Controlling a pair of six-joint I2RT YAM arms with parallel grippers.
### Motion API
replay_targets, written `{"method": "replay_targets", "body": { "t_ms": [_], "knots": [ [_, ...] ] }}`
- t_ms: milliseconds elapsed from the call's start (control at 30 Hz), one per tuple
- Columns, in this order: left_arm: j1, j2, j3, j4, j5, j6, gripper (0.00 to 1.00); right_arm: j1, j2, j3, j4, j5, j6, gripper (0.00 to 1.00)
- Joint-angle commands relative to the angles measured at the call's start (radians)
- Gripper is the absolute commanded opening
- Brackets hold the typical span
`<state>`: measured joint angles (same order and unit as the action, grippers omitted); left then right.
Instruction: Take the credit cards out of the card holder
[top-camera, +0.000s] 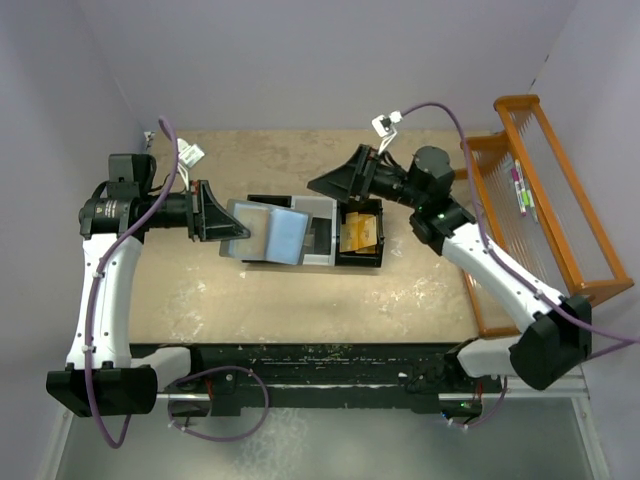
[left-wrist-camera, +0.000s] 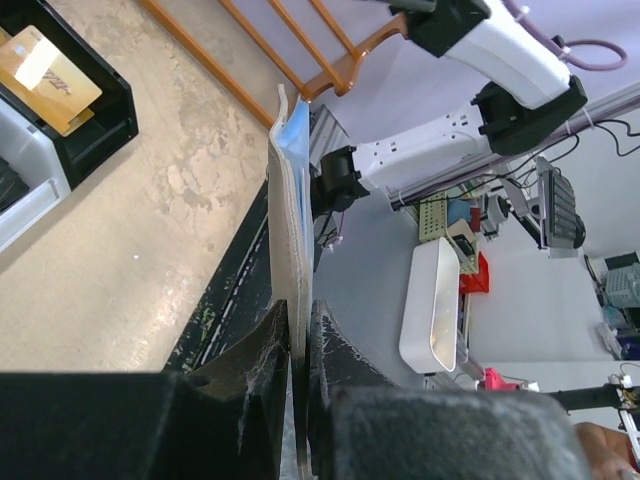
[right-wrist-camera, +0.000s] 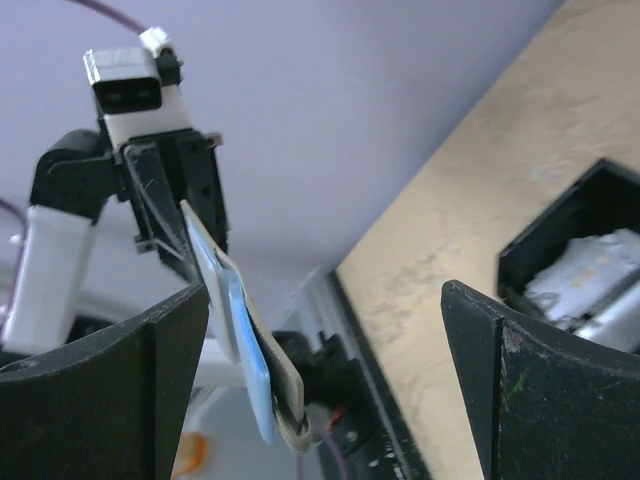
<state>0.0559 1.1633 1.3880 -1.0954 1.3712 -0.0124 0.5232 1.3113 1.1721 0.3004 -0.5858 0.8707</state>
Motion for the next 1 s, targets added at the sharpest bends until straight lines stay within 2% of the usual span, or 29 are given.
{"method": "replay_targets", "body": {
  "t_ms": [0,100,200,333,533,633,667,700,800,967],
  "knots": [
    [-0.004,-0.018,0.033,-0.008,0.074,0.032,0.0,0.062,0.059,-0.02,0.325,-0.218,0.184,1.0],
    [-0.003,-0.014,0.037,-0.011,0.08,0.031,0.0,0.116,0.075,0.011,0.311,-0.246,0.148,1.0],
    [-0.004,-0.01,0.039,-0.011,0.094,0.031,0.0,0.14,0.073,0.008,0.309,-0.26,0.14,0.92],
    [-0.004,0.001,0.033,-0.009,0.106,0.033,0.0,0.156,0.06,-0.011,0.309,-0.258,0.13,0.69],
    [-0.003,0.021,0.014,-0.005,0.076,0.044,0.0,0.181,0.068,0.017,0.189,-0.226,0.054,0.26],
    [-0.003,0.023,0.012,-0.006,0.048,0.062,0.05,0.181,0.089,0.026,0.153,-0.215,0.048,0.04],
    [-0.004,0.022,0.011,-0.013,0.035,0.074,0.06,0.181,0.094,0.029,0.144,-0.214,0.046,0.0],
    [-0.004,0.022,0.013,-0.024,0.024,0.087,0.09,0.181,0.098,0.032,0.129,-0.21,0.044,0.0],
    [-0.004,0.024,0.03,-0.095,-0.015,0.165,0.27,0.18,0.098,0.026,0.073,-0.217,0.05,0.0],
    [-0.004,0.033,0.075,-0.235,-0.079,0.333,0.32,0.179,0.079,0.036,0.007,-0.184,0.015,0.0]
  ]
}}
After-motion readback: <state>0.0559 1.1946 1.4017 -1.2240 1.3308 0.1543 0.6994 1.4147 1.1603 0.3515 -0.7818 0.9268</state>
